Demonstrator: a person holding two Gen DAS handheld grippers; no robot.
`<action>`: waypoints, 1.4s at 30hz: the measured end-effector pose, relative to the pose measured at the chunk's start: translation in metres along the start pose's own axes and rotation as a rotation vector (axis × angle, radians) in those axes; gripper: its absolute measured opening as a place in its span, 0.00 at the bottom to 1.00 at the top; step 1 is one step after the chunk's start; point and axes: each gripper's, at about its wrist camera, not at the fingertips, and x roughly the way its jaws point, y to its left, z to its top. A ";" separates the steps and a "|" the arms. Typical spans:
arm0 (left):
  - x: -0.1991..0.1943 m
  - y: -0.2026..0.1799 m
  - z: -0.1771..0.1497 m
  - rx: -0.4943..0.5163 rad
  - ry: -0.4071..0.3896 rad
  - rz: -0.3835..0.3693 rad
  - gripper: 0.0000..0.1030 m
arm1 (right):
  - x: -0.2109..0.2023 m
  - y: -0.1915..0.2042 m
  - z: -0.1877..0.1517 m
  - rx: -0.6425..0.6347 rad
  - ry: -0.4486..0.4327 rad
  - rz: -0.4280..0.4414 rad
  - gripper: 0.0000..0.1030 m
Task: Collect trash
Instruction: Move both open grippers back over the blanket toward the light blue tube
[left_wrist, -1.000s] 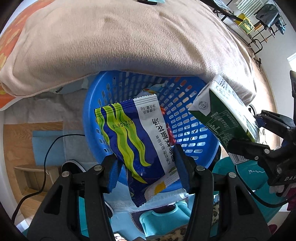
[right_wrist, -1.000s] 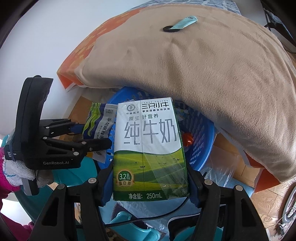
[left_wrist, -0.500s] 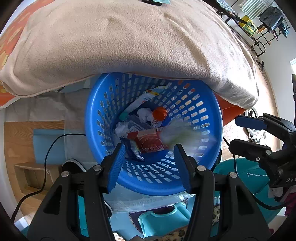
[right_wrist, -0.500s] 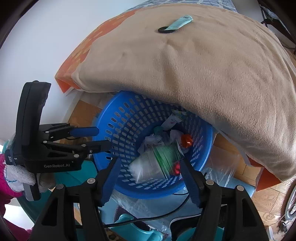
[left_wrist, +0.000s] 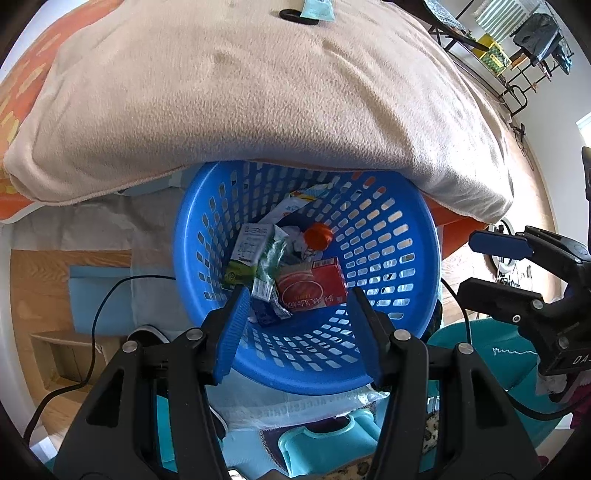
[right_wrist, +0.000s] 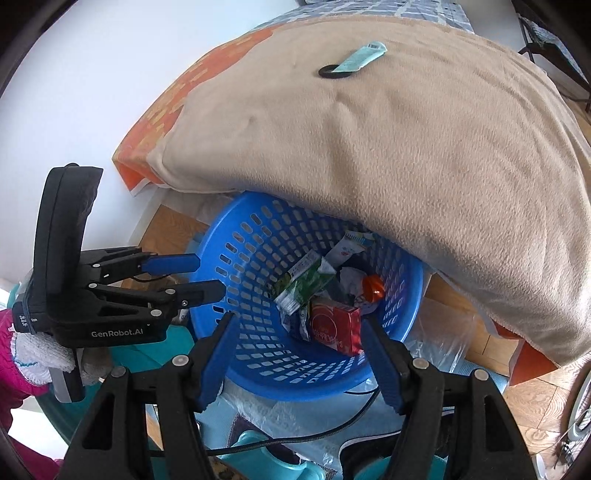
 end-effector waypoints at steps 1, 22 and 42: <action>-0.001 0.000 0.001 -0.002 -0.002 -0.001 0.54 | -0.001 0.000 0.001 0.000 -0.002 -0.001 0.68; -0.042 -0.004 0.042 0.017 -0.152 -0.004 0.54 | -0.044 -0.004 0.033 0.044 -0.155 0.023 0.70; -0.069 -0.007 0.138 0.089 -0.314 0.019 0.54 | -0.079 -0.027 0.135 0.053 -0.372 -0.040 0.78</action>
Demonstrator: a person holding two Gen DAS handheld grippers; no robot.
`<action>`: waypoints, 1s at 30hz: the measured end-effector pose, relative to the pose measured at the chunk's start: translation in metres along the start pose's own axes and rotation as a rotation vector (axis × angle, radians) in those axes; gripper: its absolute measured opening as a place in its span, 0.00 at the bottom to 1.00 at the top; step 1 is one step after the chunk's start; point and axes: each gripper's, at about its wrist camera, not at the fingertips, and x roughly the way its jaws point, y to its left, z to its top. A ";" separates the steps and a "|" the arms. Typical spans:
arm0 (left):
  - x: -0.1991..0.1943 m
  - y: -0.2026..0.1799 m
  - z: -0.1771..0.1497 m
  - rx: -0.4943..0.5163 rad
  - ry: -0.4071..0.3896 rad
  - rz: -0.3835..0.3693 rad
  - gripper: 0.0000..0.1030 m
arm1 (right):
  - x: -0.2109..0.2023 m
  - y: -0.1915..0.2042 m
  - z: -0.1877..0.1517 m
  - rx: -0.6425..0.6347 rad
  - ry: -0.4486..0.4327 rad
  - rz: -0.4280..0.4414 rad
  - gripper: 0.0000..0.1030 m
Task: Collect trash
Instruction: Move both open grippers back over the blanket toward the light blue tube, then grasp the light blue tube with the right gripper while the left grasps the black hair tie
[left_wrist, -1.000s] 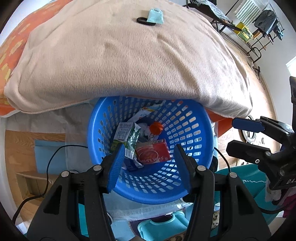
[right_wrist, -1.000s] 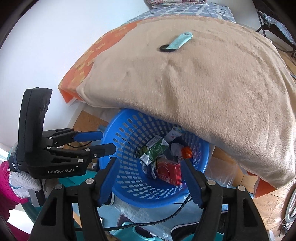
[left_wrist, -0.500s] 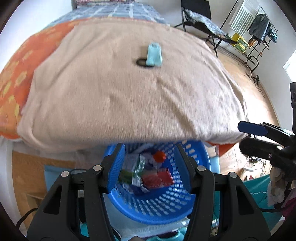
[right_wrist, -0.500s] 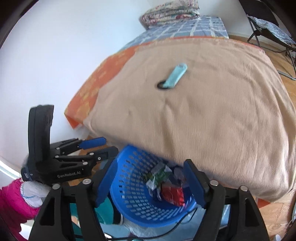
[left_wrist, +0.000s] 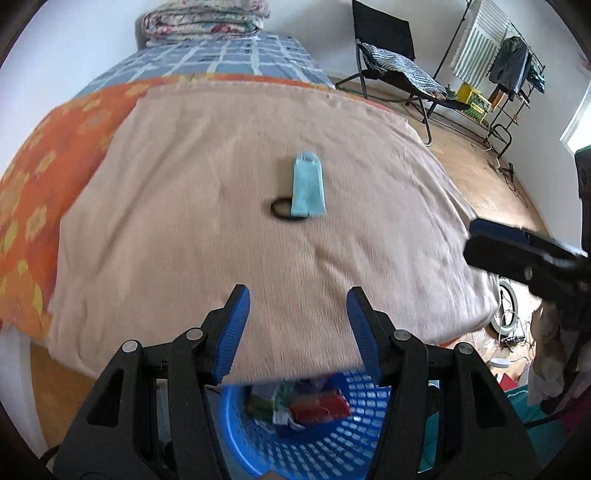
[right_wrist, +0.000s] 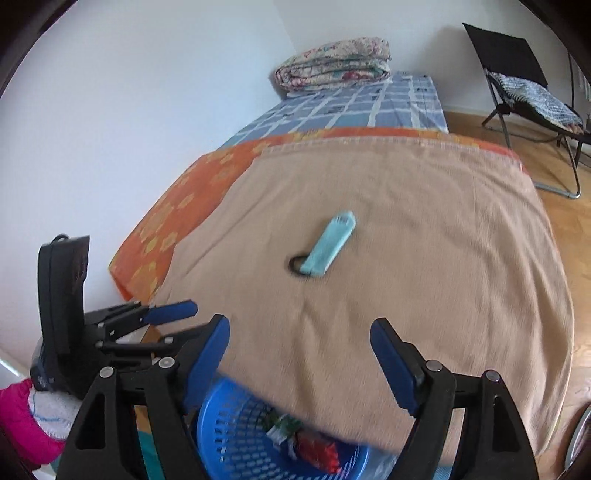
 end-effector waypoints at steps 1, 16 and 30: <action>0.002 0.000 0.005 0.008 -0.003 0.003 0.54 | 0.003 -0.002 0.007 0.006 -0.004 0.001 0.78; 0.045 0.016 0.028 -0.003 0.061 -0.035 0.54 | 0.112 -0.038 0.075 0.170 0.120 -0.001 0.75; 0.049 0.049 0.037 -0.084 0.050 -0.007 0.54 | 0.182 -0.035 0.090 0.142 0.195 -0.125 0.62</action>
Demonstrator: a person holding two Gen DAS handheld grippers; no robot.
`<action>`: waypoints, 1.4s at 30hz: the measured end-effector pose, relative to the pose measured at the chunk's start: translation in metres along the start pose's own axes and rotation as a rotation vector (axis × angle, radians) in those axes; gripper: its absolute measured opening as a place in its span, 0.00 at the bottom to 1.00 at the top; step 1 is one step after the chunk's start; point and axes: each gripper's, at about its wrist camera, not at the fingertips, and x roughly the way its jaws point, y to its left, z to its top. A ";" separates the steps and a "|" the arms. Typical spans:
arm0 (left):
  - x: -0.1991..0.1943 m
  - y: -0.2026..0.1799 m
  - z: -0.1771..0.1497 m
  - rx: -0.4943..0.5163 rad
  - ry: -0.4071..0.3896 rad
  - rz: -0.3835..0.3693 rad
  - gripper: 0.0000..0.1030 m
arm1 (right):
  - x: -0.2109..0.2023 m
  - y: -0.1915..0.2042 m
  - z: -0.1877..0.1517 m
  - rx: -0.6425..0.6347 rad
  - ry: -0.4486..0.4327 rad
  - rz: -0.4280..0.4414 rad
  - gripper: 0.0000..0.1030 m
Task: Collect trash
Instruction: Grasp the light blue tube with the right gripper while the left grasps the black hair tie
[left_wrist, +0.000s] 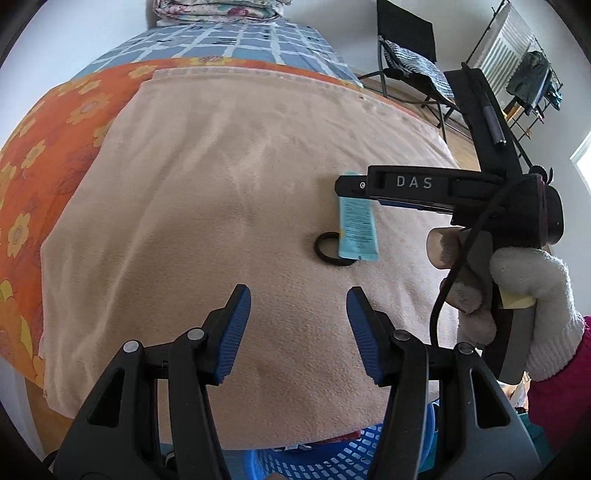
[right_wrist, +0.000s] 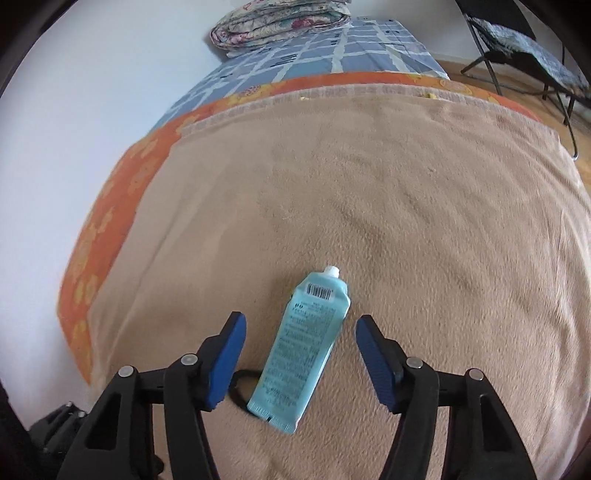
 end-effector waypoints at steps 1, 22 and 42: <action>0.001 0.001 0.000 -0.002 0.001 0.004 0.54 | 0.003 0.000 0.001 0.001 0.005 -0.005 0.61; 0.028 0.008 0.018 -0.038 0.013 -0.034 0.36 | 0.007 -0.020 -0.011 -0.024 0.051 -0.024 0.18; 0.085 -0.048 0.030 0.105 0.078 0.036 0.46 | -0.012 -0.062 -0.024 0.010 0.043 -0.014 0.12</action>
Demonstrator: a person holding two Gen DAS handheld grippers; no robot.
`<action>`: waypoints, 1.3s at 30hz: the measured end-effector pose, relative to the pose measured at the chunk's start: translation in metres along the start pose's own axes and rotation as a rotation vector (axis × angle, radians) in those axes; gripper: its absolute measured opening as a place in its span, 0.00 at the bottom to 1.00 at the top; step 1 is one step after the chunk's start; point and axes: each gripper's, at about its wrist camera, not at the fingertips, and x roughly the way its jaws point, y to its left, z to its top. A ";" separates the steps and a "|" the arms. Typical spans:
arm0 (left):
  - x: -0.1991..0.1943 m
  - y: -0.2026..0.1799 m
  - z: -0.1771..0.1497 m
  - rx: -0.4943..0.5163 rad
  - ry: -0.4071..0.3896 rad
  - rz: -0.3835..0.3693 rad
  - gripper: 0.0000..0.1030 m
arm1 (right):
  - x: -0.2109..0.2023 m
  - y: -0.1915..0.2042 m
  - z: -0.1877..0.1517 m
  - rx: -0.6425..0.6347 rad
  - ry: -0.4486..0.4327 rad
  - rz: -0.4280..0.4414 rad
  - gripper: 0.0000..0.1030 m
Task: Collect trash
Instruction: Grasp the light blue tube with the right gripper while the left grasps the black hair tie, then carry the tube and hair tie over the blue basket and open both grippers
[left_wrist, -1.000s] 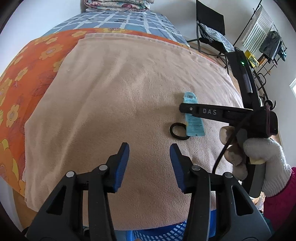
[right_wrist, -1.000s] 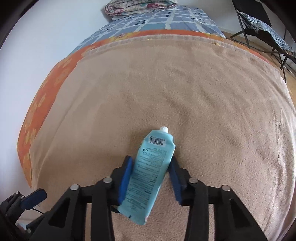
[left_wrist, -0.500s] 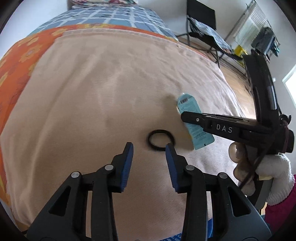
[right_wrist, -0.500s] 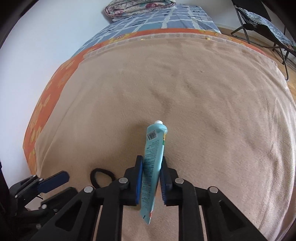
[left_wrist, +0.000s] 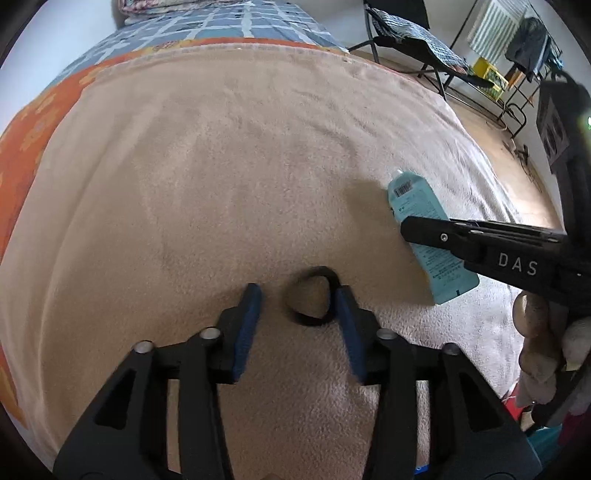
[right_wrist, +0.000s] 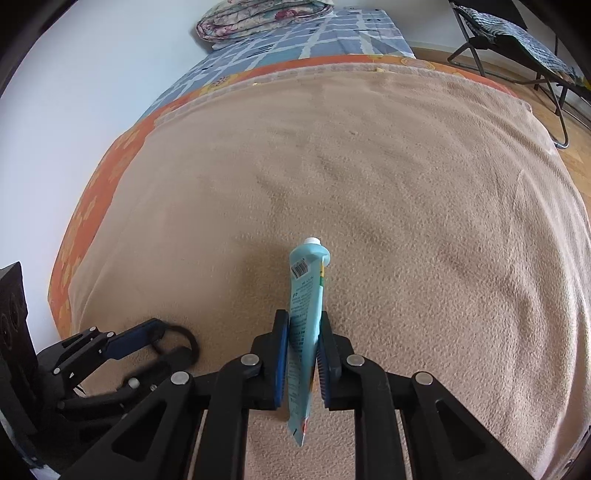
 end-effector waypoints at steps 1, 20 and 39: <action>0.001 -0.002 0.001 0.011 -0.003 0.013 0.46 | 0.000 0.000 0.000 -0.002 -0.001 -0.001 0.12; -0.003 -0.006 0.006 0.048 -0.087 -0.042 0.04 | -0.007 0.001 -0.006 -0.018 -0.012 0.002 0.06; -0.075 0.003 -0.013 0.069 -0.196 -0.023 0.04 | -0.083 0.012 -0.045 -0.077 -0.123 0.055 0.04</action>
